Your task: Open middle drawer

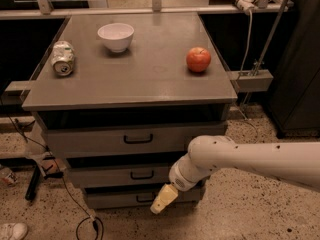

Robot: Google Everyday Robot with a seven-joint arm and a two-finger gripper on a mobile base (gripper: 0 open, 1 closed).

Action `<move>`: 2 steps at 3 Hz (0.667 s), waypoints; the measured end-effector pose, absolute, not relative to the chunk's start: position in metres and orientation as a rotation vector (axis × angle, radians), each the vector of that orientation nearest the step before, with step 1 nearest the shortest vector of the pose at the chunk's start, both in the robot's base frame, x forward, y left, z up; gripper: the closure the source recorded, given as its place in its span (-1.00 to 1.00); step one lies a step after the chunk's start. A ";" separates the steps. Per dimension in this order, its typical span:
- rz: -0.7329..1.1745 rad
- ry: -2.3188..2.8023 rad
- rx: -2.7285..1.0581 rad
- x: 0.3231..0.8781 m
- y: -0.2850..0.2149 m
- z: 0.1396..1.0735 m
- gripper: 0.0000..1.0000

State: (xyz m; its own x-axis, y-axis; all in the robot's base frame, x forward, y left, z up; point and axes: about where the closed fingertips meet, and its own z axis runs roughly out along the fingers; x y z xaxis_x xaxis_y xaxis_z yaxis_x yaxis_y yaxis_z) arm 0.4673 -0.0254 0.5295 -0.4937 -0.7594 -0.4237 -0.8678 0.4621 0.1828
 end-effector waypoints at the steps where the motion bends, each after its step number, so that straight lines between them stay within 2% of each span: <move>1: 0.552 2.427 -1.406 0.466 -0.023 0.528 -1.00; 2: 0.555 2.418 -1.353 0.479 -0.016 0.503 -1.00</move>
Offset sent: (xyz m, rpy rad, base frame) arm 0.0408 0.0223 -0.0756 0.0684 -0.0558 -0.0947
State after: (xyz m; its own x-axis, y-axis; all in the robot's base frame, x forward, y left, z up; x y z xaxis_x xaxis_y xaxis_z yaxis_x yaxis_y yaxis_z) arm 0.4793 -0.0163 0.5031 -0.5035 -0.7381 -0.4490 -0.8601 0.4777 0.1791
